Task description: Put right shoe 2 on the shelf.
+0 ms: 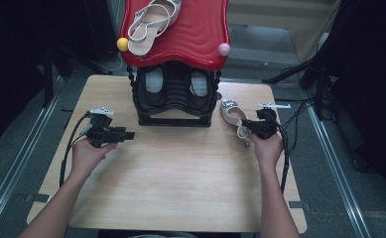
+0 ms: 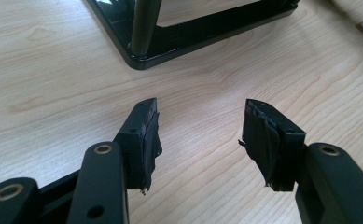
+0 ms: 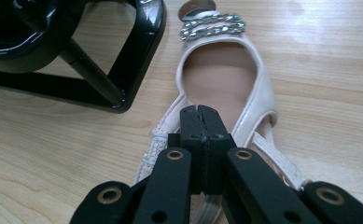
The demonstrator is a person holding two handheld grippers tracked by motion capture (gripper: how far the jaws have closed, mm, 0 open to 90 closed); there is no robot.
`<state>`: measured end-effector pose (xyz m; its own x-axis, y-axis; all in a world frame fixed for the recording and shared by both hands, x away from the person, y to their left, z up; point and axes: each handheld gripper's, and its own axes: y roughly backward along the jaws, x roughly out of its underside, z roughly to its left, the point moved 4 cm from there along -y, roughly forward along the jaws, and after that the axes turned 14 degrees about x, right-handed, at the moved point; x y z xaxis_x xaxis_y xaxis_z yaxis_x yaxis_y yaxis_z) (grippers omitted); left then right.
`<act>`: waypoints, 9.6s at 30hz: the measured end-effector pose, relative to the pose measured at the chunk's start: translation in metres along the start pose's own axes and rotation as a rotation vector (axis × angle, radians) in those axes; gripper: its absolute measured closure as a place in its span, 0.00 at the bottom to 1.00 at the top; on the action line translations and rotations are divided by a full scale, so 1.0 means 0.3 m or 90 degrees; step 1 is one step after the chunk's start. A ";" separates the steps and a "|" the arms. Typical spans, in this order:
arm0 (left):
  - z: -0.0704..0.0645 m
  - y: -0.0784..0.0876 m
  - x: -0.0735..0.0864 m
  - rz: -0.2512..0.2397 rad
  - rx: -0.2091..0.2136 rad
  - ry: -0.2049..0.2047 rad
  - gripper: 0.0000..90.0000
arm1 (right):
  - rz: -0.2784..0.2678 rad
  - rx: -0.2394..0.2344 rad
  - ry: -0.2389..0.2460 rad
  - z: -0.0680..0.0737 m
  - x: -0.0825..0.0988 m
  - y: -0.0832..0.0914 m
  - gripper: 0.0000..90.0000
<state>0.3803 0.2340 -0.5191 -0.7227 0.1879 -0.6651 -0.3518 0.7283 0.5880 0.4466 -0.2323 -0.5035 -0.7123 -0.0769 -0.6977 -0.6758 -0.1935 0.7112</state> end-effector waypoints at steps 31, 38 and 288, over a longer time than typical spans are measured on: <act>0.007 0.014 0.028 0.007 -0.003 0.011 0.51 | -0.028 0.003 0.034 0.063 -0.043 -0.010 0.83; 0.016 0.037 0.050 0.003 -0.013 0.020 0.51 | -0.012 0.000 0.022 0.063 -0.037 -0.078 0.83; -0.023 0.002 0.040 0.018 0.017 -0.009 0.51 | -0.235 -0.108 0.027 0.496 -0.882 0.538 0.53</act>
<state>0.3673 0.2320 -0.5235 -0.7238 0.2180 -0.6547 -0.3149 0.7398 0.5945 0.4976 -0.0975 -0.1914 -0.4168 -0.0120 -0.9089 -0.8412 -0.3737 0.3907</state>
